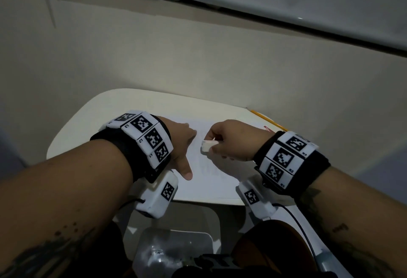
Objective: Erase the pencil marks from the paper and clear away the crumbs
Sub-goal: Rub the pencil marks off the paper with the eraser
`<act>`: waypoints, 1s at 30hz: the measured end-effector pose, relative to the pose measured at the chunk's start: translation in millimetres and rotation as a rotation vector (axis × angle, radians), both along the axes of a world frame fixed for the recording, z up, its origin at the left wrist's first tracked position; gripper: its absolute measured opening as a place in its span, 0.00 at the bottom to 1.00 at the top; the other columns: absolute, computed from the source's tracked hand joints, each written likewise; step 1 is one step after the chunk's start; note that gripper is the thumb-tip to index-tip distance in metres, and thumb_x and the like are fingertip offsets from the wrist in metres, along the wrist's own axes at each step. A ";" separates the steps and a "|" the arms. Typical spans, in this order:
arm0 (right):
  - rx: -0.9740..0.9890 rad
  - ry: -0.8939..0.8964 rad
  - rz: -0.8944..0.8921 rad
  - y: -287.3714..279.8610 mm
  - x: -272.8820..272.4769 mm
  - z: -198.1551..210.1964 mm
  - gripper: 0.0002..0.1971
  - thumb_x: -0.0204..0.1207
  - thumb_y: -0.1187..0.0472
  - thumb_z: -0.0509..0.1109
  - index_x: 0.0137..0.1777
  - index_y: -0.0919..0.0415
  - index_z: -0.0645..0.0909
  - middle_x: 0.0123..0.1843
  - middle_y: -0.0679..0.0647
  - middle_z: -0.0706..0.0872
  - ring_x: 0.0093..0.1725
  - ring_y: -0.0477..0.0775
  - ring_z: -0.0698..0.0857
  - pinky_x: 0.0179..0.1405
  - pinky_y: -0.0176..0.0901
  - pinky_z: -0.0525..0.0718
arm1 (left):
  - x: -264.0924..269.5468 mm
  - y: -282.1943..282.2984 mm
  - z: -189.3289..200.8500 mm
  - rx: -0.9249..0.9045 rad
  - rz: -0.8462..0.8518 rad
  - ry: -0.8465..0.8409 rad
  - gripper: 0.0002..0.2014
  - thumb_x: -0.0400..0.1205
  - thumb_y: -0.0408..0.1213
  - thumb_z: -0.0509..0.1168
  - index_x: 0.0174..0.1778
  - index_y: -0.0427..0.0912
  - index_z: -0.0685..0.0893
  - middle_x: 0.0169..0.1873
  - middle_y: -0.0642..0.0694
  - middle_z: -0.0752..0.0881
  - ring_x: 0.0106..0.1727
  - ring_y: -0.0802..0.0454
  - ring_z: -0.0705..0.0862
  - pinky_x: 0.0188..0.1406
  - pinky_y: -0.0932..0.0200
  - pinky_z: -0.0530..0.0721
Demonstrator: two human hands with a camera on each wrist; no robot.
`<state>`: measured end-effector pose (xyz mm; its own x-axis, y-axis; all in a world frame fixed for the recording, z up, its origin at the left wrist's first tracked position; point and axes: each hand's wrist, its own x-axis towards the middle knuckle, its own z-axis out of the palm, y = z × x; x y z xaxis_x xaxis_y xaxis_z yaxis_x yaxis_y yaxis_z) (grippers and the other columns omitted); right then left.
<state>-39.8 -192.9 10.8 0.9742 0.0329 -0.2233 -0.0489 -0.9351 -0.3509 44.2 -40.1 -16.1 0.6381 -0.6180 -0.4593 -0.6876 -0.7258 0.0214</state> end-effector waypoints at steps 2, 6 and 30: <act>-0.001 -0.014 0.003 -1.5 4.0 -1.9 0.10 0.78 0.48 0.73 0.54 0.51 0.85 0.38 0.40 0.82 0.39 0.42 0.81 0.34 0.35 0.74 | 0.4 1.0 -2.6 0.007 0.009 -0.002 0.52 0.59 0.68 0.78 0.74 0.46 0.68 0.75 0.43 0.71 0.72 0.41 0.76 0.68 0.40 0.77; 0.000 0.000 0.017 -4.5 6.3 -3.6 0.10 0.77 0.46 0.74 0.52 0.49 0.86 0.39 0.40 0.83 0.41 0.40 0.81 0.39 0.35 0.76 | -2.8 0.1 -4.4 0.008 0.019 -0.003 0.60 0.64 0.68 0.75 0.86 0.52 0.51 0.87 0.44 0.51 0.86 0.47 0.56 0.79 0.40 0.66; -0.020 0.059 0.093 0.3 14.1 -8.0 0.06 0.76 0.47 0.75 0.49 0.46 0.86 0.46 0.41 0.88 0.48 0.41 0.85 0.50 0.38 0.83 | -9.0 -2.7 -1.3 0.031 -0.009 -0.034 0.53 0.65 0.71 0.73 0.83 0.61 0.55 0.84 0.43 0.60 0.81 0.43 0.67 0.70 0.44 0.72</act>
